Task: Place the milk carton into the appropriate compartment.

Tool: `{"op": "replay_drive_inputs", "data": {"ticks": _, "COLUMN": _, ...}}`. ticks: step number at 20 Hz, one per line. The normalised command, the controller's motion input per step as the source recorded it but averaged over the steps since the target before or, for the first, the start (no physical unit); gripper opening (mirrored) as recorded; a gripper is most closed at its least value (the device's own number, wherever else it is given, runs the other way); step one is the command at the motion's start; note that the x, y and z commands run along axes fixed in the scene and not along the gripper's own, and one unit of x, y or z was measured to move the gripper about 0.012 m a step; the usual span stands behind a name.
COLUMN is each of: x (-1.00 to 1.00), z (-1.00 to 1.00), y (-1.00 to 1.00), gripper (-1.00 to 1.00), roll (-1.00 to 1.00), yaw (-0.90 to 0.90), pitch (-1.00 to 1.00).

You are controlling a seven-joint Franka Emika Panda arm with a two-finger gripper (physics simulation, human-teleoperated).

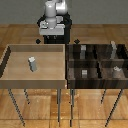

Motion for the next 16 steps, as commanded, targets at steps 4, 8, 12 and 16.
{"op": "replay_drive_inputs", "data": {"ticks": 4, "x": 0.00, "z": 0.00, "y": 0.00, "gripper": 1.00, "roll": 0.00, "yaw": 0.00, "pitch": 0.00}}
{"op": "replay_drive_inputs", "data": {"ticks": 8, "x": 0.00, "z": 0.00, "y": -0.50, "gripper": 1.00, "roll": 0.00, "yaw": 0.00, "pitch": 0.00}}
{"op": "replay_drive_inputs", "data": {"ticks": 12, "x": 0.00, "z": 0.00, "y": -1.00, "gripper": 1.00, "roll": 0.00, "yaw": 0.00, "pitch": 0.00}}
{"op": "replay_drive_inputs", "data": {"ticks": 16, "x": 0.00, "z": 0.00, "y": -1.00, "gripper": 1.00, "roll": 0.00, "yaw": 0.00, "pitch": 0.00}}
